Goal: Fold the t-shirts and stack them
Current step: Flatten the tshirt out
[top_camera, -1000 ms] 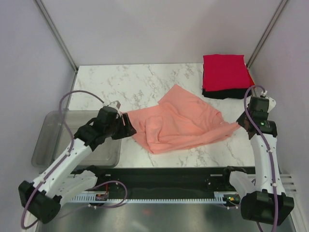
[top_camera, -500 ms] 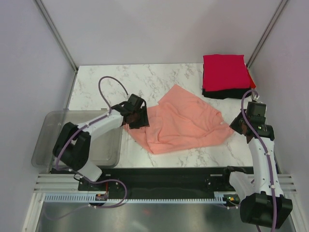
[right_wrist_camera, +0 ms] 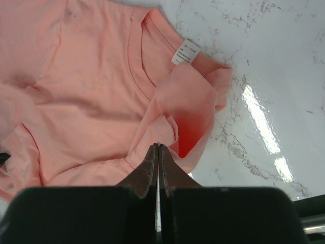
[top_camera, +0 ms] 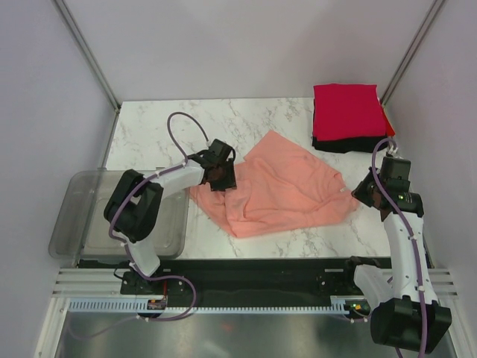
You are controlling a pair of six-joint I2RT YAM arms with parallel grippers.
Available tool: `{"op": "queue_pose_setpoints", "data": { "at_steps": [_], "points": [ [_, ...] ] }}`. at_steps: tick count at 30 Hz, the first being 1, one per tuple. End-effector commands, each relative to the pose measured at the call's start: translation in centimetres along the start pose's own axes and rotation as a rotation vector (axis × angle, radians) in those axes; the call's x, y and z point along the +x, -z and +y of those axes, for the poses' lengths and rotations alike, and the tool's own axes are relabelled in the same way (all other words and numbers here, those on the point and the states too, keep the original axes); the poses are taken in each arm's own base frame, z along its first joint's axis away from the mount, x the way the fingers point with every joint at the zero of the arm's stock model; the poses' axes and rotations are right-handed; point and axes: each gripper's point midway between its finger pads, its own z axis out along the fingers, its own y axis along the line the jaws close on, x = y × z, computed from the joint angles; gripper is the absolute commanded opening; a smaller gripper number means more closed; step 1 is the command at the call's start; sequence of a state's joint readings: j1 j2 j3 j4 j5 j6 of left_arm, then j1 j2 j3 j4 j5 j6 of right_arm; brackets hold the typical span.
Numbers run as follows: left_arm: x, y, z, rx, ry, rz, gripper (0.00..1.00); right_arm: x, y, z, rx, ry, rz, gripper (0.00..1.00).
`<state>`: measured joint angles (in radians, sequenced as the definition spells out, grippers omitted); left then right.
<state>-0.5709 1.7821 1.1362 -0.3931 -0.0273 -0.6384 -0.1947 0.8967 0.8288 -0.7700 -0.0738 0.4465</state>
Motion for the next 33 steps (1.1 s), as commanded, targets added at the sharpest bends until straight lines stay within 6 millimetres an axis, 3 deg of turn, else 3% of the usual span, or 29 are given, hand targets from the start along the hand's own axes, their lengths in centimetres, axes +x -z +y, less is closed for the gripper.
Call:
{"op": "queue_pose_setpoints", "data": {
  "at_steps": [1, 9, 16, 21, 24, 25, 30, 32, 33],
  "points": [
    [-1.7, -0.5, -0.2, -0.012, -0.023, -0.057, 0.51, -0.5, -0.1, 0.7, -0.042, 0.014, -0.020, 0.00],
    [-1.2, -0.9, 1.2, -0.069, -0.026, -0.056, 0.52, -0.5, -0.2, 0.7, -0.043, 0.017, -0.019, 0.00],
    [-1.5, 0.0, 1.1, -0.061, -0.023, -0.073, 0.58, -0.3, -0.3, 0.7, -0.045, 0.016, -0.015, 0.00],
    [-1.0, -0.9, 1.0, -0.054, -0.010, -0.051, 0.54, -0.4, -0.3, 0.7, -0.043, 0.017, -0.016, 0.00],
    [-1.4, -0.8, 0.5, -0.034, -0.003, -0.062, 0.42, -0.4, -0.3, 0.7, -0.044, 0.017, -0.017, 0.00],
    [-1.5, -0.6, 0.2, -0.028, -0.003, -0.067, 0.31, -0.4, -0.3, 0.6, -0.042, 0.019, -0.016, 0.00],
    [-2.8, 0.6, -0.7, 0.006, -0.002, -0.101, 0.15, -0.4, -0.5, 0.6, -0.042, 0.013, -0.020, 0.00],
    [-3.2, 1.1, -1.1, 0.017, -0.001, -0.111, 0.02, -0.4, -0.6, 0.6, -0.041, 0.010, -0.018, 0.00],
    [-3.2, 1.2, -1.1, 0.019, -0.001, -0.110, 0.02, -0.4, -0.6, 0.6, -0.040, 0.010, -0.019, 0.00]
  ]
}}
